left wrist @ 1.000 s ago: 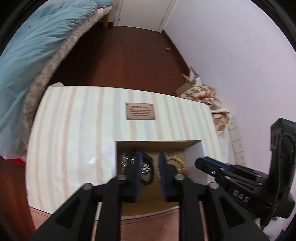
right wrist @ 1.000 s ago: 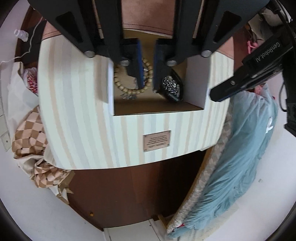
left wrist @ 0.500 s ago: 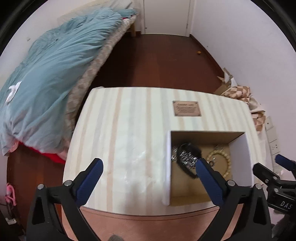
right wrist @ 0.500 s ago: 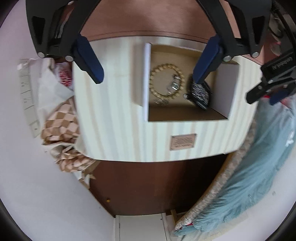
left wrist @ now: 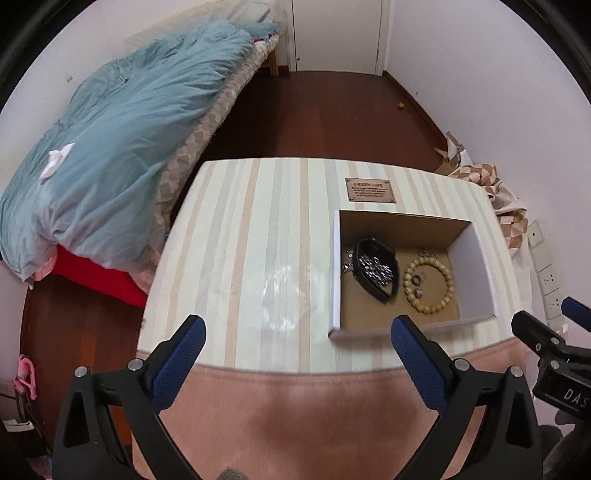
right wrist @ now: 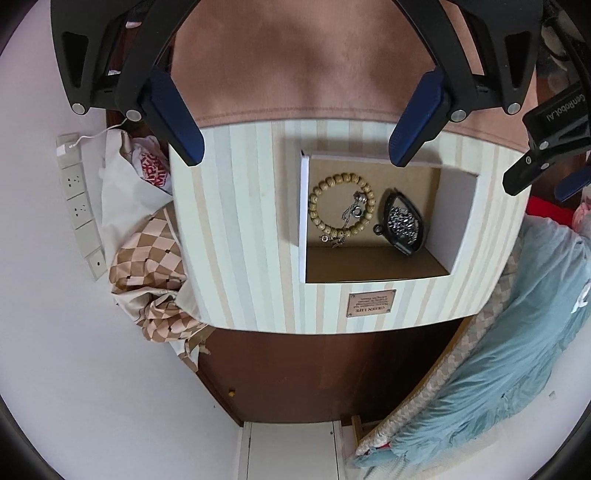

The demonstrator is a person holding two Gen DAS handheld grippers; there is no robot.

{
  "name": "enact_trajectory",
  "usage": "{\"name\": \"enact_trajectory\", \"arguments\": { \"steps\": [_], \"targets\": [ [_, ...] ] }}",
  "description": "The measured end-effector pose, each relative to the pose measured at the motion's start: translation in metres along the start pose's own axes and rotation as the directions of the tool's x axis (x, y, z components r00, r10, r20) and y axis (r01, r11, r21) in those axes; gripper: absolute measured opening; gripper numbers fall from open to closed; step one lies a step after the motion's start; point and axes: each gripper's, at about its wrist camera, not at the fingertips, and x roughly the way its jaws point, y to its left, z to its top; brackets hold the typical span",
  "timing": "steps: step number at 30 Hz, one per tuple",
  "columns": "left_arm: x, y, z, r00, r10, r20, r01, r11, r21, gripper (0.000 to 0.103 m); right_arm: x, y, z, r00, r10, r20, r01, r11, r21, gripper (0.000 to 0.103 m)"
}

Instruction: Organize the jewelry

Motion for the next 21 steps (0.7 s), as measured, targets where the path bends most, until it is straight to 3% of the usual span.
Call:
{"name": "enact_trajectory", "arguments": {
  "steps": [9, 21],
  "targets": [
    [-0.090, 0.001, -0.023, 0.995, -0.017, 0.100, 0.018, 1.000, -0.008, 0.102, -0.099, -0.001, -0.026, 0.993, 0.003, 0.120, -0.002, 1.000, -0.002, 0.101],
    [-0.212, 0.006, -0.045, 0.970, -0.044, 0.238, 0.043, 0.999, 0.008, 0.102, -0.228, -0.002, -0.062, 0.958, 0.000, 0.286, -0.002, 1.000, 0.006, 0.101]
  ]
}}
